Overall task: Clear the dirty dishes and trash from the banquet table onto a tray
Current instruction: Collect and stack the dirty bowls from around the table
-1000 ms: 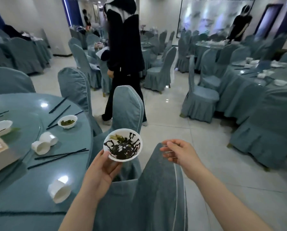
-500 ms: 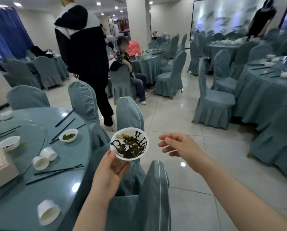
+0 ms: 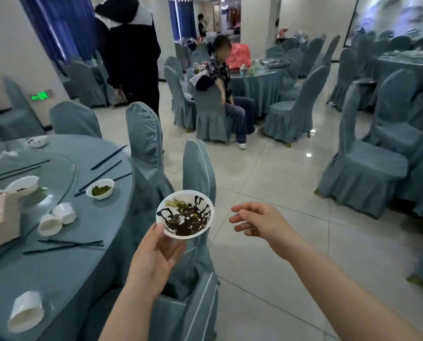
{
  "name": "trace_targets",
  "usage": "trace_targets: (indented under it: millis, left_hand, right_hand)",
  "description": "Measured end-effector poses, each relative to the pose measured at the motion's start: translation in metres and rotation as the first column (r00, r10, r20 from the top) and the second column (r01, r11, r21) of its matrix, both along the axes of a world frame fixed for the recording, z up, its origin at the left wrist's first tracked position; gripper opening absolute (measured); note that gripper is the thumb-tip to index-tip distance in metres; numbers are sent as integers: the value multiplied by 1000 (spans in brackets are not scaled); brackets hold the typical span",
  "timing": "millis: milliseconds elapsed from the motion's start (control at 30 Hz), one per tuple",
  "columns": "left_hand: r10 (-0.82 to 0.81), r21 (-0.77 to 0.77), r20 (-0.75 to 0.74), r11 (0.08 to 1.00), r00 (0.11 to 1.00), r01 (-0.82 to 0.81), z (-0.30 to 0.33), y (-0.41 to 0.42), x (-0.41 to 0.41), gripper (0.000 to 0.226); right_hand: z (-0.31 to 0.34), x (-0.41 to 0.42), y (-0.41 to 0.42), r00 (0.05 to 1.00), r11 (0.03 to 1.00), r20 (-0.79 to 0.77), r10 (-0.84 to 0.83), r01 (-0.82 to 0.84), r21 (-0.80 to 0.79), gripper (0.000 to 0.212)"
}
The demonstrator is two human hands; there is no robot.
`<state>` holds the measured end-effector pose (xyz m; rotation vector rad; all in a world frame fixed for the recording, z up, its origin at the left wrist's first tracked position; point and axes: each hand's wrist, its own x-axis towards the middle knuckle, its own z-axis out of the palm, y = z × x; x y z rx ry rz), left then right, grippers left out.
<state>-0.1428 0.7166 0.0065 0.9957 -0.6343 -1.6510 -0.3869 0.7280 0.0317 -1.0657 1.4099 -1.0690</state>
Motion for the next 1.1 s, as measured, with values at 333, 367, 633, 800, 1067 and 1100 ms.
trace_targets:
  millis: [333, 367, 633, 800, 1067, 1100]
  left_hand:
    - [379, 41, -13, 925, 926, -378, 5, -67, -9, 20]
    - [403, 51, -18, 914, 915, -402, 3, -76, -6, 21]
    - [571, 64, 0, 819, 821, -570, -10, -143, 42, 24]
    - [709, 128, 28, 697, 705, -705, -18, -138, 81, 31]
    - [880, 189, 114, 437, 462, -879, -43, -123, 114, 17]
    - [901, 204, 118, 390, 418, -898, -48, -122, 114, 17]
  right_hand:
    - [19, 16, -145, 937, 938, -50, 346, -347, -3, 16]
    - [17, 21, -160, 926, 927, -51, 375, -376, 1, 16]
    - [-13, 79, -270, 886, 884, -12, 464, -461, 81, 12]
    - [-43, 124, -321, 829, 820, 10, 559, -555, 143, 11]
    - [-110, 223, -396, 696, 693, -95, 712, -674, 256, 14]
    - [-118, 238, -406, 664, 661, -96, 742, -698, 277, 14]
